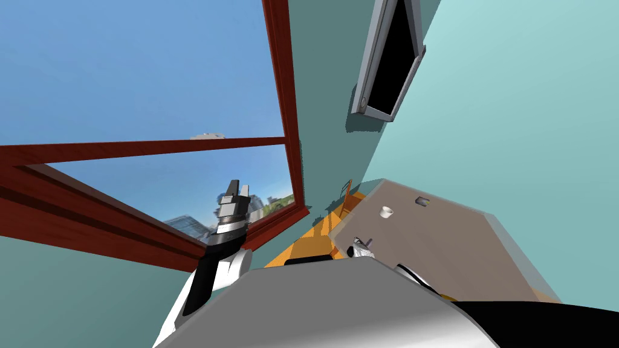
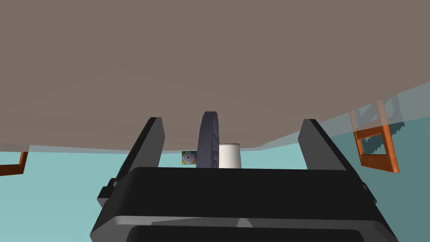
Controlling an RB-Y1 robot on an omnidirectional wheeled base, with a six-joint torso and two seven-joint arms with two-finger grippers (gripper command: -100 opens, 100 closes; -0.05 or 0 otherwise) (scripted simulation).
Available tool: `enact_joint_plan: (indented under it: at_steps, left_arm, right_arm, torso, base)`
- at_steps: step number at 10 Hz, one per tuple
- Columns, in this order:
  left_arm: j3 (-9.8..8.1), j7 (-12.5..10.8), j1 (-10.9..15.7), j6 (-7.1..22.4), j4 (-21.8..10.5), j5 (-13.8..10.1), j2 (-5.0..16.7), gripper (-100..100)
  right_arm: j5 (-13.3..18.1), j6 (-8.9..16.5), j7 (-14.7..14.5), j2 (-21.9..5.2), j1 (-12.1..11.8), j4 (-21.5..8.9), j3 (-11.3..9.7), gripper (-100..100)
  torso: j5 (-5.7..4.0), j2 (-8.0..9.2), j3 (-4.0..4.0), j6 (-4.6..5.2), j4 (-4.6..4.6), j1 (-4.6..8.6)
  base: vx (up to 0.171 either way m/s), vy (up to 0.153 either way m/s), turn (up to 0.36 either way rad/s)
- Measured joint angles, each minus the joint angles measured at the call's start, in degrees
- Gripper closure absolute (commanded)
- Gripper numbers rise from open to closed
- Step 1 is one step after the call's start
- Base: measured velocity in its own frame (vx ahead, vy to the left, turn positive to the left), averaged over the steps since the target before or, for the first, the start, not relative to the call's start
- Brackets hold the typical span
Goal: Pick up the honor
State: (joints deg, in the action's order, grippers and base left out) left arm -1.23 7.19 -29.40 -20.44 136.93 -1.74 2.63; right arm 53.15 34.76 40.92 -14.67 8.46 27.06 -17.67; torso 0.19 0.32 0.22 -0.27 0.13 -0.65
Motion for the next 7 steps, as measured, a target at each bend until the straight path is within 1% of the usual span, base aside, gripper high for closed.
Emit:
enact_joint_plan:
  at_steps: [1, 2, 6, 7]
  left_arm:
    - [0.00, 0.0, 0.0, 0.0, 0.0, 0.0, 0.0, 0]
    - [0.00, 0.0, 0.0, 0.0, 0.0, 0.0, 0.0, 0]
    - [0.00, 0.0, 0.0, 0.0, 0.0, 0.0, 0.0, 0]
    - [0.00, 0.0, 0.0, 0.0, 0.0, 0.0, 0.0, 0]
  right_arm:
    - [0.7, 0.6, 1.0, 0.5, 0.2, -0.7, -0.2, -100]
    - [0.8, 0.6, 1.3, 0.6, 0.2, -0.9, -0.2, 100]
    - [0.8, 0.5, 1.3, 0.6, 0.2, -0.8, -0.2, 100]
    - [0.8, 0.5, 1.3, 0.6, 0.2, -0.8, -0.2, 0]
  torso:
    - [0.02, -0.10, -0.05, 0.02, -0.02, -0.11]
    - [0.05, -0.18, -0.10, 0.02, -0.04, -0.19]
    - [0.07, -0.30, -0.19, 0.04, -0.09, -0.25]
    - [0.07, -0.31, -0.19, 0.05, -0.10, -0.25]
  base:
    - [-0.006, -0.005, 0.014]
    - [0.000, 0.000, 0.000]
    - [0.000, 0.001, 0.004]
    - [0.000, 0.000, 0.000]
